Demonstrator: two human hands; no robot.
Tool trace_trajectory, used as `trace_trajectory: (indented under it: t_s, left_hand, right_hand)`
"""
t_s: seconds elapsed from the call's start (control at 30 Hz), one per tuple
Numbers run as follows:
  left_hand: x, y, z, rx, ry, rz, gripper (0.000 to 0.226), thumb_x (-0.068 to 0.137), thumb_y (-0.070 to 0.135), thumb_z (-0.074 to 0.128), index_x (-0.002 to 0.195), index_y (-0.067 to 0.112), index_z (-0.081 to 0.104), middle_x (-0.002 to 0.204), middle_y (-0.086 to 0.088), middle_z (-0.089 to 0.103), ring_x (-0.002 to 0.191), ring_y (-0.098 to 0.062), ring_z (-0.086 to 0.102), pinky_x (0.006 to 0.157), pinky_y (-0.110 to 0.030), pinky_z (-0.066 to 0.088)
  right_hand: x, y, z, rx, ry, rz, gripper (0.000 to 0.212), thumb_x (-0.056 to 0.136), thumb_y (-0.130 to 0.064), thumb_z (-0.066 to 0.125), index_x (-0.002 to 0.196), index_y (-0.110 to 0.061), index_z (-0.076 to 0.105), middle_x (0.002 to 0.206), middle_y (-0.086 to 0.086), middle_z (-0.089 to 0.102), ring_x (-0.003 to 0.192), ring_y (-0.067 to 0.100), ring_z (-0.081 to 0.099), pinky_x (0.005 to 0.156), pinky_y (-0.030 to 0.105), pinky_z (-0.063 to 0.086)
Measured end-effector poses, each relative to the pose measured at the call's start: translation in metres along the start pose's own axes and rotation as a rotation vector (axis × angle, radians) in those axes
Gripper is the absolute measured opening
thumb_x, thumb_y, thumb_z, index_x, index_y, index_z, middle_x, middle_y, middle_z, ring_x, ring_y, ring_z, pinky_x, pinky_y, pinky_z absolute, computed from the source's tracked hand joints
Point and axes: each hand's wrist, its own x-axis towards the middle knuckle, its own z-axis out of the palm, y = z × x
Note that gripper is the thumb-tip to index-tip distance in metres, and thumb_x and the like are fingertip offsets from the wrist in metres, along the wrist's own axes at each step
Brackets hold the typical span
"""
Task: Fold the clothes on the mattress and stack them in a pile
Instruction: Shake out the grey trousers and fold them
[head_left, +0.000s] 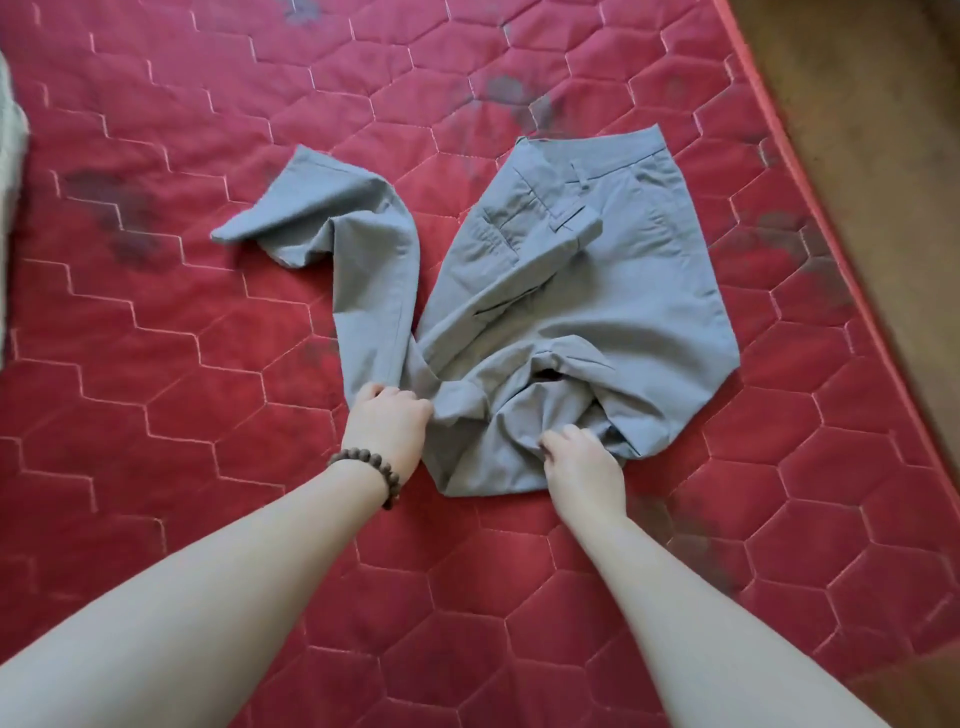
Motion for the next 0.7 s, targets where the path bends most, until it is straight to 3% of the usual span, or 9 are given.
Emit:
trace_trajectory:
  t_s: [0.3, 0.4, 0.47, 0.6, 0.7]
  left_hand:
    - [-0.151, -0.05, 0.031, -0.015, -0.216, -0.105, 0.028, 0.089, 0.008, 0.038, 0.083, 0.029, 0.054, 0.092, 0.005, 0.063, 0.097, -0.017, 0.058, 0.093, -0.03, 0.029]
    - [-0.172, -0.051, 0.031, -0.041, -0.314, -0.121, 0.018, 0.098, 0.027, 0.041, 0.092, 0.028, 0.057, 0.1, 0.003, 0.065, 0.1, -0.019, 0.058, 0.091, -0.033, 0.031]
    - [-0.17, -0.046, 0.028, -0.068, -0.33, -0.139, 0.028, 0.096, 0.048, 0.045, 0.107, 0.025, 0.057, 0.11, 0.001, 0.064, 0.106, -0.021, 0.057, 0.089, -0.035, 0.033]
    - [-0.13, -0.028, 0.013, -0.282, -0.026, -0.161, 0.063, 0.09, 0.052, 0.053, 0.142, 0.019, 0.036, 0.139, -0.002, 0.047, 0.128, -0.022, 0.042, 0.1, -0.035, 0.033]
    - [-0.078, -0.017, -0.004, -0.367, 0.111, -0.168, 0.079, 0.089, 0.051, 0.056, 0.151, 0.016, 0.02, 0.154, -0.006, 0.028, 0.141, -0.022, 0.026, 0.111, -0.035, 0.024]
  right_hand:
    - [-0.12, -0.073, 0.038, 0.039, -0.168, -0.104, 0.021, 0.095, -0.022, 0.047, 0.107, -0.019, 0.064, 0.103, 0.002, 0.058, 0.104, 0.021, 0.052, 0.076, 0.035, 0.044]
    - [-0.136, -0.084, 0.04, 0.009, -0.22, -0.118, 0.024, 0.097, -0.024, 0.045, 0.11, -0.021, 0.064, 0.105, 0.001, 0.058, 0.105, 0.021, 0.051, 0.08, 0.034, 0.042]
    - [-0.133, -0.088, 0.035, -0.019, -0.164, -0.138, 0.027, 0.095, -0.026, 0.047, 0.117, -0.023, 0.063, 0.11, 0.003, 0.056, 0.107, 0.025, 0.049, 0.085, 0.035, 0.04]
    - [-0.089, -0.089, 0.007, 0.039, 0.013, -0.091, 0.058, 0.086, -0.022, 0.059, 0.142, -0.029, 0.044, 0.143, 0.006, 0.04, 0.129, 0.027, 0.036, 0.102, 0.039, 0.031]
    - [-0.035, -0.087, -0.013, -0.026, 0.091, -0.11, 0.074, 0.084, -0.021, 0.063, 0.149, -0.032, 0.029, 0.157, 0.007, 0.023, 0.141, 0.026, 0.023, 0.109, 0.042, 0.025]
